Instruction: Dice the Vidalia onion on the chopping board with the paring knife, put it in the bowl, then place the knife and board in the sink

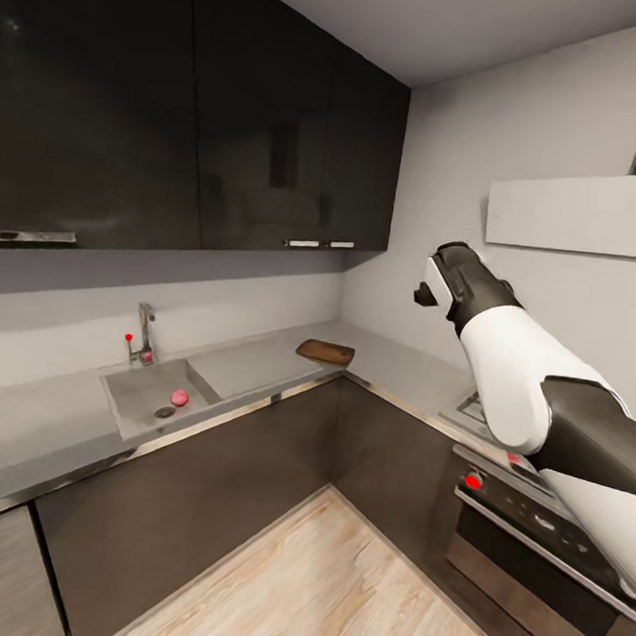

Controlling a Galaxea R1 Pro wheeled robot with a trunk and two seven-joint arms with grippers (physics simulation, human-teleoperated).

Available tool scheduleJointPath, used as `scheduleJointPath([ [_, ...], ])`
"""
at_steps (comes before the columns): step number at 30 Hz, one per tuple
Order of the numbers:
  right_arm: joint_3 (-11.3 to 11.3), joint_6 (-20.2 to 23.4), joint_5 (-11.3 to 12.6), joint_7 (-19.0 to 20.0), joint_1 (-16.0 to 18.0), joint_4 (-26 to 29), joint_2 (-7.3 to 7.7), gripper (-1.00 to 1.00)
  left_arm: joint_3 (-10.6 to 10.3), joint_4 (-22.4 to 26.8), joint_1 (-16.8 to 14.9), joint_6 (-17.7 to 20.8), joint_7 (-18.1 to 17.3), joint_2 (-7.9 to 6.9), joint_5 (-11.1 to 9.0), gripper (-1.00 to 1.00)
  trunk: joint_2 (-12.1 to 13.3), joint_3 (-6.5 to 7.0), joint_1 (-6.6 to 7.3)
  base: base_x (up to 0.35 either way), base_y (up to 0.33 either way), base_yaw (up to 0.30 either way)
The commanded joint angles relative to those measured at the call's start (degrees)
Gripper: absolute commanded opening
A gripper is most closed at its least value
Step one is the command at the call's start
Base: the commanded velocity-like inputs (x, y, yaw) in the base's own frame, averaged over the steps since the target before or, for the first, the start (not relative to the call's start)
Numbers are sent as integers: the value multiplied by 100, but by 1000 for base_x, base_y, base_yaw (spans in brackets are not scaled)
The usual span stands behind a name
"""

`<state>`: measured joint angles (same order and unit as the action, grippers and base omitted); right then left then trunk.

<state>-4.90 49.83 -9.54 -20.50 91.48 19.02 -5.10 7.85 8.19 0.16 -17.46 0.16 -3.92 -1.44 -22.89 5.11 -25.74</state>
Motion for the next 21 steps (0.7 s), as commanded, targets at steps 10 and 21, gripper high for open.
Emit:
scheduleJointPath([
  [10, -47, -42, -65, 632, -4, -634, -3, 100, -7, -35, 2, -11, 2, -3, -15, 100, -3, -1, -5, 317, -98, 0],
  [21, -47, -144, -61, 661, -16, -662, -17, 100, -13, -36, 2, -11, -5, -3, -11, 100, -3, -1, -5, 318, -55, 0],
])
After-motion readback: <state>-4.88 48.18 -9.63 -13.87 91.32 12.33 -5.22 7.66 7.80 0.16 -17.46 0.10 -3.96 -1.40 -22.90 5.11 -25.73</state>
